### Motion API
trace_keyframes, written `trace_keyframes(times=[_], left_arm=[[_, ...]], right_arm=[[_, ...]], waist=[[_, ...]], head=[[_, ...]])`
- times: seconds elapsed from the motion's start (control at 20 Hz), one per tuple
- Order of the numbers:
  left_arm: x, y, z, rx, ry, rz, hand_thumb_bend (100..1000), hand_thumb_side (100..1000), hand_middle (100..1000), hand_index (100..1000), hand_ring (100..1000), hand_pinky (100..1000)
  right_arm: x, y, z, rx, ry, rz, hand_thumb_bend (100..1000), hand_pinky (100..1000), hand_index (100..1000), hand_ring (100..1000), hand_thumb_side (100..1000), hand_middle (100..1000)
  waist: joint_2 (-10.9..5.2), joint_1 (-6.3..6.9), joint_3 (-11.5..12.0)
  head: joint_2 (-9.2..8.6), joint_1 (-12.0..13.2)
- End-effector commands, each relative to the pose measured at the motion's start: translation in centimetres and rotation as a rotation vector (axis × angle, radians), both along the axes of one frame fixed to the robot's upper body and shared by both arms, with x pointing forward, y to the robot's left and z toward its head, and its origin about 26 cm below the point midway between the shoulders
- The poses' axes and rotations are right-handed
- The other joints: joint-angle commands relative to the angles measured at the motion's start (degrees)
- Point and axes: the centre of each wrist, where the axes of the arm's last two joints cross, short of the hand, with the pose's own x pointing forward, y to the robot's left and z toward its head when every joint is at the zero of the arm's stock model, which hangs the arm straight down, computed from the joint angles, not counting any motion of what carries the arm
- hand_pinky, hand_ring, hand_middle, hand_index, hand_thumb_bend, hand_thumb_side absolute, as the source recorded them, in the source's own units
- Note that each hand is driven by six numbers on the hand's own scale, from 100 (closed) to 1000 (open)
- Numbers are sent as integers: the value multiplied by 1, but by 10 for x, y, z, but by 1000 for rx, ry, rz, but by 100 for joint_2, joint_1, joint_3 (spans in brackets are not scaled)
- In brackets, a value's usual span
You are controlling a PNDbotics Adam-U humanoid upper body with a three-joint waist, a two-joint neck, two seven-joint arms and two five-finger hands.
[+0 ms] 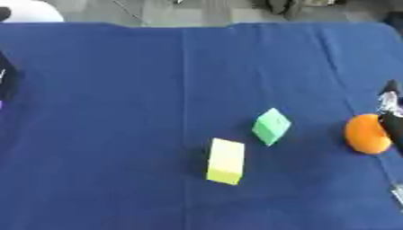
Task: Pick up the objects with one hand, pass them to the other hand, and then place them into the box on the other side of the table.
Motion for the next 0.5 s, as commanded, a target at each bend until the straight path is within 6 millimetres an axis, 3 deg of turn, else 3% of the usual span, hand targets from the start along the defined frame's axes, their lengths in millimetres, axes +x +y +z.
trace_keyframes(times=[0.05, 0.3, 0.5], left_arm=[[-2, 5, 6, 16, -35, 35, 100, 743, 733, 909, 1000, 962], [-2, 5, 5, 17, -36, 34, 100, 743, 736, 910, 1000, 963], [-3, 5, 5, 18, -38, 26, 100, 743, 736, 909, 1000, 963]], right_arm=[[-2, -1, 5, -27, -6, -15, 240, 475, 755, 638, 324, 799], [-3, -2, 3, -36, 6, -21, 252, 478, 761, 644, 321, 804], [-9, -8, -2, -127, 87, -46, 315, 505, 797, 679, 324, 834]], waist=[[-93, 10, 5], [-104, 5, 12], [-110, -17, 18]], head=[[-91, -18], [-98, -105], [-117, -500]])
